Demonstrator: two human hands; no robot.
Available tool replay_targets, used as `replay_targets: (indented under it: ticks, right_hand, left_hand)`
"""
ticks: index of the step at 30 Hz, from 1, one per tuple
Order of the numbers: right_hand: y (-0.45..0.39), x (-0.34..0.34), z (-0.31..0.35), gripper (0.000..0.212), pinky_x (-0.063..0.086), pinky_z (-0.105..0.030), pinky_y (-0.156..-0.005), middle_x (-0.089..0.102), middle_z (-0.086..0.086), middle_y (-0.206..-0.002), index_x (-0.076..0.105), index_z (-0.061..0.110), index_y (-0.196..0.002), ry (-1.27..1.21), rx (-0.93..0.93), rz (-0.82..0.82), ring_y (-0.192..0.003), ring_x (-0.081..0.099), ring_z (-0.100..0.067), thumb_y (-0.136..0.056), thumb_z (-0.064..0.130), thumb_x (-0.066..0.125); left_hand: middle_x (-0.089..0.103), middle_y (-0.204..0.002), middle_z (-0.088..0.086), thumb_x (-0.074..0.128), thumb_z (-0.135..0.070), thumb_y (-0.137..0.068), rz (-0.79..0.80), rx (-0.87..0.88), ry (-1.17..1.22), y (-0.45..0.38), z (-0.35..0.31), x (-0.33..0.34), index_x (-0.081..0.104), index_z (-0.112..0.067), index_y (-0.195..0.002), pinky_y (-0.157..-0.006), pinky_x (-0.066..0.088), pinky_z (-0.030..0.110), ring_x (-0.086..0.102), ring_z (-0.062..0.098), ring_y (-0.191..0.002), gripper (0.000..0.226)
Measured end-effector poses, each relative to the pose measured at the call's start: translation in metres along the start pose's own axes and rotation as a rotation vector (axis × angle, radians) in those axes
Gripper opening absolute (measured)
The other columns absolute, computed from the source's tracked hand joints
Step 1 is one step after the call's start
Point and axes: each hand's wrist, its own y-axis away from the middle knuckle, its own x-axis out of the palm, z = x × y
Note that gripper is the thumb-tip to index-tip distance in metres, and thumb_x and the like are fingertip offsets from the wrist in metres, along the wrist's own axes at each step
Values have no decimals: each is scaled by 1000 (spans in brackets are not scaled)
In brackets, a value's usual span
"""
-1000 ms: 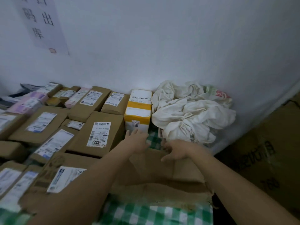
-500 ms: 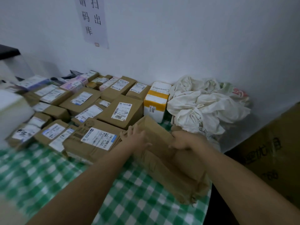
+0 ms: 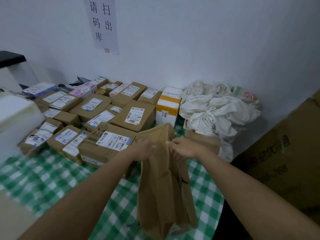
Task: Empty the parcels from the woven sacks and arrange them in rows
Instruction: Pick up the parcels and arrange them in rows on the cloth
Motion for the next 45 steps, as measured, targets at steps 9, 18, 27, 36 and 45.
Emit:
replay_targets:
  ticks: [9, 18, 27, 36, 45]
  right_hand:
    - [-2, 33, -14, 36, 54, -43, -81, 57, -4, -99, 48, 17, -99, -129, 126, -195, -91, 60, -24, -89, 49, 61]
    - [5, 50, -22, 21, 50, -39, -87, 60, -12, -117, 54, 10, -109, -2, 234, -323, -105, 58, -33, -92, 22, 53]
    - [31, 48, -52, 46, 54, -42, -81, 50, -16, -121, 35, 15, -135, -303, 404, -290, -104, 56, -34, -92, 12, 51]
    - [23, 93, -14, 44, 48, -38, -82, 62, -4, -95, 61, 17, -93, 187, 150, -357, -94, 56, -24, -95, 56, 43]
    - [-7, 98, 4, 21, 56, -40, -71, 57, -7, -89, 50, 12, -96, -67, 241, -158, -82, 61, -24, -90, 28, 62]
  left_hand:
    - [26, -153, 17, 34, -62, -94, 57, -28, 75, 7, 13, 20, 27, -12, -148, -111, 29, 50, 28, 37, -139, 74]
    - [54, -130, 16, 44, -49, -97, 272, -132, 371, 21, 15, 43, 45, -8, -135, -79, 57, 34, 63, 30, -103, 56]
    - [53, -128, 8, 38, -45, -99, 24, -2, 318, 25, 24, 28, 45, -10, -132, -84, 42, 30, 53, 20, -105, 49]
    - [43, -146, 8, 39, -13, -99, 161, 67, 366, 31, 27, 48, 36, -20, -145, -107, 37, 38, 45, 27, -129, 47]
    - [46, -142, 7, 39, -3, -94, 222, 40, 454, 19, 41, 43, 39, -22, -144, -89, 50, 35, 55, 27, -113, 53]
